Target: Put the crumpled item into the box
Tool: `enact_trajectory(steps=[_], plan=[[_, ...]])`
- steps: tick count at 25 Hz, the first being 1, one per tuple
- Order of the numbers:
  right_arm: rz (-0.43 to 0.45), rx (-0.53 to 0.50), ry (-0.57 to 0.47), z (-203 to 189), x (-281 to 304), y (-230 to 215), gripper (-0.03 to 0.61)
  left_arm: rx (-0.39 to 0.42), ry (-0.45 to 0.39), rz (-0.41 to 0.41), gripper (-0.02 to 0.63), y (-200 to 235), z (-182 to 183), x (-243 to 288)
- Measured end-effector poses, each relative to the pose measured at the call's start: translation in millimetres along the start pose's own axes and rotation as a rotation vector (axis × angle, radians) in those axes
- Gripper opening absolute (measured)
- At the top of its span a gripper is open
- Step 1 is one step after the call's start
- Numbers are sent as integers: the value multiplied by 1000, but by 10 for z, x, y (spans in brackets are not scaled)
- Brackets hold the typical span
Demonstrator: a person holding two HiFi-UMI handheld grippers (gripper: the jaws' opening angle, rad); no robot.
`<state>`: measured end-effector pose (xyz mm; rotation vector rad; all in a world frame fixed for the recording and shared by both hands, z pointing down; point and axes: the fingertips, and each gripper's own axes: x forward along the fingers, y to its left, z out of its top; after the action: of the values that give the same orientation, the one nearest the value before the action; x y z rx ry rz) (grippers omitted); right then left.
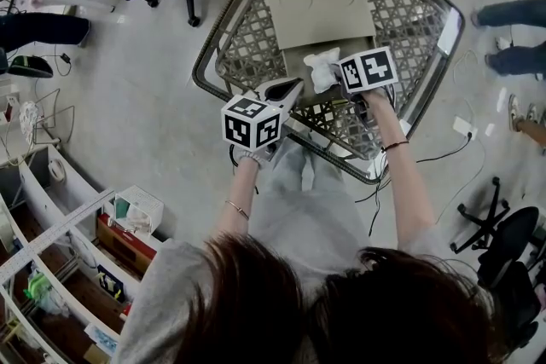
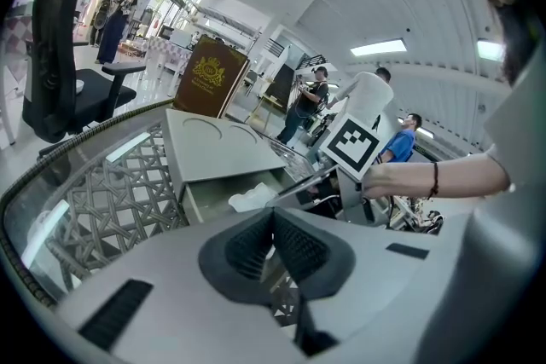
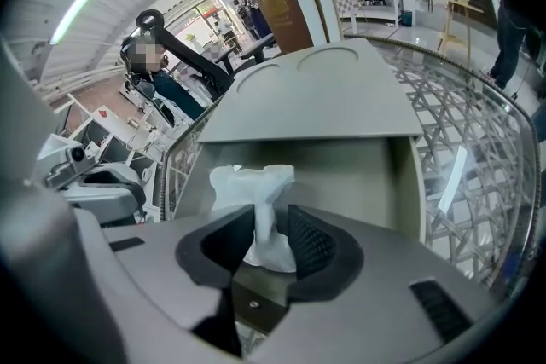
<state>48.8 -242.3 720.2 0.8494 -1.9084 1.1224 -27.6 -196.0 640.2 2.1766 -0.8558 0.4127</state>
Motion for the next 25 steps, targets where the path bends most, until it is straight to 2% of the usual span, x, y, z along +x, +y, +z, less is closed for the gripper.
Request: enact_trajectory(steps=[7,18,25], plan=[[-31,20,-24,16,-37,-44,146,2,-10,4,17,-25,11,-16],[-9,34,-100,87,-218,32,147,11,-41,19,17,-49,101,-86],[0,-12,-181,131,-457,177,63,32,-75,18,17,-117,225,-184]])
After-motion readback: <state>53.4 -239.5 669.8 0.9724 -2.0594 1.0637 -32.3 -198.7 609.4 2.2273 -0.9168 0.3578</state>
